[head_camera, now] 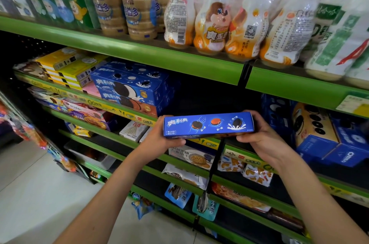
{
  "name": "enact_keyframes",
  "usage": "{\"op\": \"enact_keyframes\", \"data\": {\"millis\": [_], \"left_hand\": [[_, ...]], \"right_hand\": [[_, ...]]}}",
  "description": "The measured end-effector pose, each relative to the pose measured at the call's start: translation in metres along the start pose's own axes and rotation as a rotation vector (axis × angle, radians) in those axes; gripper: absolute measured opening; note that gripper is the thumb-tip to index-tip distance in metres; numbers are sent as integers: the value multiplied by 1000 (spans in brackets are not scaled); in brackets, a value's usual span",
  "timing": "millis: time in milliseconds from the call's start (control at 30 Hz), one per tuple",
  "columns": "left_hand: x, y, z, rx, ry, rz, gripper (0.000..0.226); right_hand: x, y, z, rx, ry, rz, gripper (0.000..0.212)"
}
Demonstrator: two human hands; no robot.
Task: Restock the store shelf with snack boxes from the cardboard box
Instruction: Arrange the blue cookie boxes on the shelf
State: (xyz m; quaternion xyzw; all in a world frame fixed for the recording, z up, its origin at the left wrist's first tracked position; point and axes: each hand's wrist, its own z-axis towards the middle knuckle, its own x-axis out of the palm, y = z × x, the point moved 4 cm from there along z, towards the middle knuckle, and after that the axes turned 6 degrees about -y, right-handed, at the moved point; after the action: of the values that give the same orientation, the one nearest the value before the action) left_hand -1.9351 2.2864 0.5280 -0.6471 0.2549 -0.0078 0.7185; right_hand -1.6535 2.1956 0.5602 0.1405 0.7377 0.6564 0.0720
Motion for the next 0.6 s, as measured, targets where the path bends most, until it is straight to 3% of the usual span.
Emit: {"op": "enact_keyframes", "data": {"millis": [433,600], "left_hand": [[1,-3,-1,-11,7,-97,63],[1,-4,-1,-18,16,-73,68]], "right_hand": [[3,3,1,34,-43,119,57],[3,2,1,27,-39,101,62]]}}
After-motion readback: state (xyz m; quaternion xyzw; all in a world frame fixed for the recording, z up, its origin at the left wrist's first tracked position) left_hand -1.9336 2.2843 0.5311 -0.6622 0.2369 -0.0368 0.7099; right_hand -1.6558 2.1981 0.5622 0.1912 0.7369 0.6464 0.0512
